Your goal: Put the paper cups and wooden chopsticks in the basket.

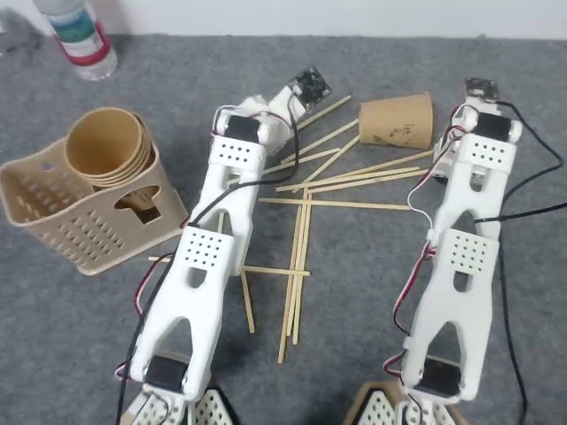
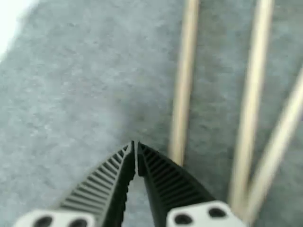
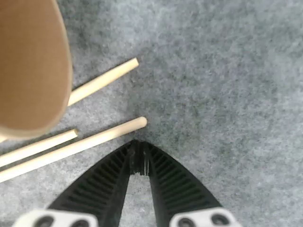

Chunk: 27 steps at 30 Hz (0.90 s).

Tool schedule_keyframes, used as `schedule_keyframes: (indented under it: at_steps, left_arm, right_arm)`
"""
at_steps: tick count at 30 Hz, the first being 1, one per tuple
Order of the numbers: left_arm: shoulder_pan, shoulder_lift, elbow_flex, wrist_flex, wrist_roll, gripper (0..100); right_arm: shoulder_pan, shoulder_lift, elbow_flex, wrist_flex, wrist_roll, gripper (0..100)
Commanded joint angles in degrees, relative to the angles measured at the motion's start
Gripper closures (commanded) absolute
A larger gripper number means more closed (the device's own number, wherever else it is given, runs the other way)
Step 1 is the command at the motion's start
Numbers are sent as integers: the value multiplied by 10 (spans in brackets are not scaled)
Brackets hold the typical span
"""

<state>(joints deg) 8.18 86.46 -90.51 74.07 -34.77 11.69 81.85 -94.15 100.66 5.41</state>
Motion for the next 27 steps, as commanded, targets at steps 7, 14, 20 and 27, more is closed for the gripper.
schedule_keyframes:
  at_steps: [7, 14, 20, 27]
  left_arm:
    - [9, -76, 0, 266, -147, 987]
    - [-23, -206, 7, 266, -80, 987]
    - [-62, -363, -54, 266, 191, 987]
    - [-37, -628, 38, 268, 390, 987]
  right_arm:
    - [-14, -7, -18, 26, -1, 991]
    - [-14, -7, -20, 25, -1, 991]
    - [-14, -7, -21, 25, -1, 991]
    - [-14, -7, -21, 25, -1, 991]
